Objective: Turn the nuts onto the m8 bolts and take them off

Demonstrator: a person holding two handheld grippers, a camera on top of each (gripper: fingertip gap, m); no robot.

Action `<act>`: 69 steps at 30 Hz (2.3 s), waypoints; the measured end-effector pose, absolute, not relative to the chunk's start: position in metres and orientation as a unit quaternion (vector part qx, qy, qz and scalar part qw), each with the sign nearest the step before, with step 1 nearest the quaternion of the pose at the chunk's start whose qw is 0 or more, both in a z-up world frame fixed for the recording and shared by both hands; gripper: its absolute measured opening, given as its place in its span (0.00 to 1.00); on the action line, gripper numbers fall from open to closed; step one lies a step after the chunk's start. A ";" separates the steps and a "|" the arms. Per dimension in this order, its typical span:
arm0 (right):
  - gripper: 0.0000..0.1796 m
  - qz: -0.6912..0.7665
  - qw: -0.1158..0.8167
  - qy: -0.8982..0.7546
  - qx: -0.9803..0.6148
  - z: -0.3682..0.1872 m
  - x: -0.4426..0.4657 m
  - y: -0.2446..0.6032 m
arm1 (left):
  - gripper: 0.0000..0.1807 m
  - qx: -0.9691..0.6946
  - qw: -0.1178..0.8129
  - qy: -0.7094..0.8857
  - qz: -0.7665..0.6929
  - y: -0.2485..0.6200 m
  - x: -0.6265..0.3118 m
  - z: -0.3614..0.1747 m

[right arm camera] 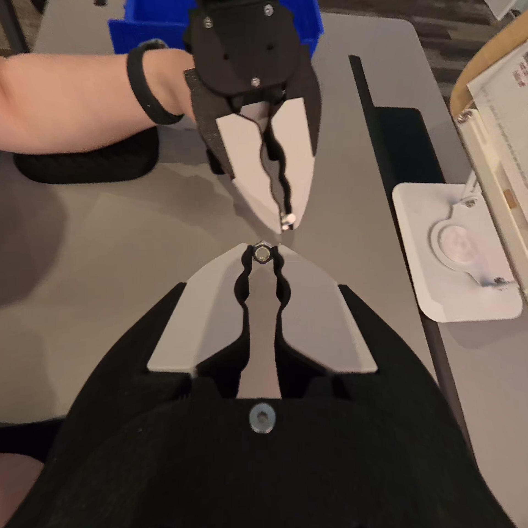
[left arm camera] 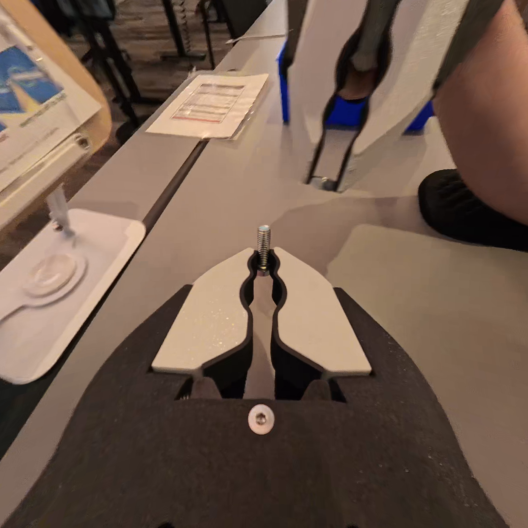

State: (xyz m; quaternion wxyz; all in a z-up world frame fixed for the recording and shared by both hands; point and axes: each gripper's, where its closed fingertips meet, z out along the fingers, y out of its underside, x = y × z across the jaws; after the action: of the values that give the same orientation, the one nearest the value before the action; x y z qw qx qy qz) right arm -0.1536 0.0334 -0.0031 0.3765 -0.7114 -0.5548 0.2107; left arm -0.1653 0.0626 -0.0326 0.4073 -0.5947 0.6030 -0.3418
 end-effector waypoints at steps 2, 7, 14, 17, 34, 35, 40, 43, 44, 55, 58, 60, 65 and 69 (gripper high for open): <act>0.08 0.194 0.372 -0.549 -0.723 -0.010 -0.148 0.040 | 0.04 -0.575 0.410 0.617 -0.346 0.055 -0.155 -0.040; 0.08 0.167 0.340 -0.583 -0.718 -0.029 -0.145 0.037 | 0.04 -0.550 0.417 0.658 -0.300 0.049 -0.146 -0.060; 0.08 0.137 0.335 -0.613 -0.703 -0.039 -0.148 0.038 | 0.04 -0.540 0.416 0.676 -0.277 0.045 -0.145 -0.063; 0.08 0.131 0.338 -0.624 -0.692 -0.040 -0.151 0.037 | 0.04 -0.537 0.414 0.682 -0.272 0.043 -0.145 -0.063; 0.08 0.108 0.339 -0.662 -0.660 -0.033 -0.161 0.021 | 0.04 -0.504 0.398 0.714 -0.280 0.025 -0.154 -0.053; 0.08 0.113 0.338 -0.652 -0.669 -0.032 -0.161 0.023 | 0.04 -0.507 0.401 0.711 -0.277 0.026 -0.153 -0.052; 0.08 0.167 0.348 -0.583 -0.715 -0.026 -0.161 0.037 | 0.04 -0.531 0.427 0.691 -0.241 0.041 -0.154 -0.046; 0.08 0.196 0.363 -0.536 -0.737 -0.020 -0.163 0.048 | 0.04 -0.545 0.452 0.673 -0.213 0.053 -0.156 -0.040; 0.08 0.204 0.367 -0.522 -0.742 -0.018 -0.163 0.051 | 0.04 -0.551 0.458 0.668 -0.202 0.057 -0.157 -0.038; 0.07 0.289 0.392 -0.353 -0.799 -0.010 -0.170 0.086 | 0.04 -0.600 0.509 0.613 -0.068 0.094 -0.168 -0.028; 0.07 0.318 0.398 -0.295 -0.809 -0.008 -0.173 0.094 | 0.04 -0.607 0.522 0.598 -0.036 0.102 -0.171 -0.026; 0.07 0.341 0.401 -0.261 -0.810 -0.007 -0.175 0.098 | 0.04 -0.608 0.529 0.592 -0.015 0.107 -0.174 -0.025; 0.07 0.378 0.407 -0.204 -0.806 -0.008 -0.177 0.106 | 0.04 -0.619 0.535 0.574 0.019 0.115 -0.177 -0.025; 0.08 0.391 0.409 -0.179 -0.805 -0.012 -0.179 0.111 | 0.04 -0.634 0.527 0.566 0.027 0.120 -0.180 -0.030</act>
State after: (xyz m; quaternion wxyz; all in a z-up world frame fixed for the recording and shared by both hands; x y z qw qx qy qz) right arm -0.1788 0.1111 -0.0123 0.4092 -0.8048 -0.1786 0.3911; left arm -0.1804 0.1199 -0.0298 0.5267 -0.6341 0.5655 0.0265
